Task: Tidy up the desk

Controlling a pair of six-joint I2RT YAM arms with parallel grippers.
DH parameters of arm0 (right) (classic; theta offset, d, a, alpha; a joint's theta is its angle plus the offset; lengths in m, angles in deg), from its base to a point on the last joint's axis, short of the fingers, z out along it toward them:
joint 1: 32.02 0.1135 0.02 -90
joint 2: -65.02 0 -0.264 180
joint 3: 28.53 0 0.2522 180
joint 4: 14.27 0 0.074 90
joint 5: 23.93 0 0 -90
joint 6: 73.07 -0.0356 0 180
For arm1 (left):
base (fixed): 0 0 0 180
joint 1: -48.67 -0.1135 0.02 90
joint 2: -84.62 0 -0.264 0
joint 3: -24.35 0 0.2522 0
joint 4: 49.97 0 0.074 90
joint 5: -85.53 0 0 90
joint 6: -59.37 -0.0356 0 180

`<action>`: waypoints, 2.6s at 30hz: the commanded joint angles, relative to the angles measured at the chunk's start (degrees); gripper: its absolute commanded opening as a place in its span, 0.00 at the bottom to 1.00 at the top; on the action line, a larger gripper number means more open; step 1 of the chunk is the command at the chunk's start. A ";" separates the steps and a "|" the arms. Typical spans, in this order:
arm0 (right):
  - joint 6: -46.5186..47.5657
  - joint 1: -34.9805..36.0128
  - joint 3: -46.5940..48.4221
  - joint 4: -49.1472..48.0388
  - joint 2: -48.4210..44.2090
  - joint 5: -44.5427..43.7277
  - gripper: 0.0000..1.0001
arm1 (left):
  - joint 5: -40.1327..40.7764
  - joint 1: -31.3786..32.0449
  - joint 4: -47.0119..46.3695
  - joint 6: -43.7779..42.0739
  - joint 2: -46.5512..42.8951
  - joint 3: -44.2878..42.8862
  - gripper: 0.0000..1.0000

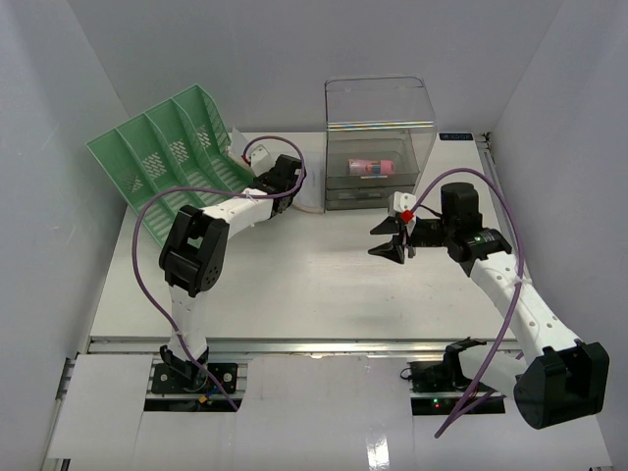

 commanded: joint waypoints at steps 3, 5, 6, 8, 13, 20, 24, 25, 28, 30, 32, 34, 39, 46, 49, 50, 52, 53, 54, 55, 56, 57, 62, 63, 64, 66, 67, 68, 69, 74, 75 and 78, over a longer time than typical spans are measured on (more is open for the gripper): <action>-0.67 -1.15 -0.77 -0.43 -1.11 2.90 0.54 | 4.04 -0.39 -2.81 -1.35 0.15 -0.32 0.39; -0.76 -1.46 -0.81 -0.43 -1.02 3.21 0.54 | 4.35 -0.30 -3.11 -2.38 0.27 -0.45 0.35; -0.80 -1.58 -0.83 -0.43 -1.06 3.37 0.54 | 4.40 -0.33 -3.23 -2.73 0.32 -0.53 0.32; -0.85 -1.84 -0.92 -0.43 -1.11 3.67 0.54 | 4.40 -0.39 -3.86 -3.76 0.32 -0.59 0.21; -0.76 -2.04 -1.04 -0.42 -1.09 3.70 0.54 | 3.38 -0.30 -5.50 -7.63 -0.52 -0.20 0.00; -0.67 -2.04 -1.21 -0.35 -0.94 3.61 0.54 | 1.31 -0.12 -10.21 -15.57 -5.20 2.50 0.00; -0.59 -2.04 -1.30 -0.43 -0.93 3.52 0.54 | -0.14 0.06 -13.84 -21.70 -9.83 4.14 0.00; -0.54 -2.04 -1.33 -0.41 -0.91 3.43 0.54 | -0.78 0.08 -13.97 -23.31 -10.96 4.25 0.00; -0.38 -2.05 -1.41 -0.36 -0.82 3.14 0.54 | -2.61 0.13 -14.21 -28.00 -14.33 4.47 0.00; -0.22 -2.11 -1.52 -0.41 -0.72 2.98 0.53 | -3.42 0.08 -14.10 -30.27 -16.38 4.31 0.00; -0.15 -2.13 -1.57 -0.35 -0.67 2.73 0.53 | -4.83 0.14 -13.87 -33.00 -18.15 4.15 0.00; -0.03 -2.13 -1.77 -0.43 -0.53 2.62 0.53 | -5.67 0.11 -12.93 -34.56 -20.50 3.75 0.00; 0.04 -2.13 -1.99 -0.35 -0.07 2.38 0.53 | -6.21 0.07 -11.70 -37.51 -27.37 4.40 0.00; 0.03 -2.13 -2.49 -0.96 0.03 2.03 0.53 | -5.62 -0.03 -2.42 -40.61 -37.63 2.40 0.00; -0.23 -2.13 -2.58 -1.18 0.08 2.16 0.52 | -4.61 -0.12 1.72 -41.04 -41.94 1.44 0.00; -0.31 -2.13 -2.61 -1.22 0.04 2.20 0.52 | -4.19 -0.20 3.11 -41.08 -42.86 1.21 0.00; -0.49 -2.13 -2.70 -1.39 -0.05 2.29 0.52 | -3.06 -0.21 5.96 -40.93 -46.03 1.66 0.00; -0.60 -2.13 -2.77 -1.50 -0.15 2.32 0.52 | -2.66 -0.24 7.10 -40.68 -47.50 1.99 0.00; -0.71 -2.13 -2.85 -1.61 -0.27 2.36 0.52 | -2.27 -0.28 8.20 -40.42 -48.94 2.33 0.00; -0.82 -2.11 -2.92 -1.72 -0.36 2.42 0.52 | -1.39 -0.28 9.54 -40.07 -50.23 2.77 0.00; -0.92 -2.07 -2.99 -1.82 -0.42 2.49 0.52 | -0.12 -0.25 11.05 -39.66 -51.41 3.29 0.00; -1.02 -2.04 -3.06 -1.93 -0.49 2.55 0.52 | 1.14 -0.21 12.56 -39.25 -52.58 3.80 0.00; -1.32 -2.04 -3.24 -2.22 -0.79 2.76 0.52 | 7.46 -0.27 19.12 -38.33 -57.90 4.77 0.00; -1.37 -2.04 -3.24 -2.27 -0.84 2.81 0.52 | 9.40 -0.22 21.30 -38.14 -58.53 4.62 0.00; -1.41 -2.08 -3.24 -2.32 -0.92 2.86 0.52 | 10.64 -0.21 22.40 -37.95 -59.35 4.64 0.00; -1.47 -2.13 -3.24 -2.37 -0.95 2.91 0.52 | 12.71 -0.29 23.91 -37.90 -60.62 4.61 0.00; -1.47 -2.13 -3.31 -2.51 -1.15 2.91 0.52 | 14.67 -0.23 25.31 -37.85 -60.97 4.45 0.00; -1.54 -2.13 -3.32 -2.54 -1.16 2.95 0.52 | 16.01 -0.25 26.51 -37.88 -61.18 4.27 0.00; -1.64 -2.13 -3.32 -2.54 -1.11 2.99 0.52 | 17.19 -0.30 27.65 -37.92 -61.37 4.08 0.00; -1.74 -2.13 -3.41 -2.55 -1.37 2.99 0.52 | 21.44 -0.30 29.97 -38.51 -59.60 3.53 0.00; -1.78 -2.13 -3.41 -2.60 -1.37 2.99 0.52 | 22.41 -0.30 29.97 -38.88 -58.96 3.44 0.00; -1.79 -2.11 -3.41 -2.63 -1.44 2.99 0.52 | 25.73 -0.30 28.01 -40.66 -56.14 3.67 0.00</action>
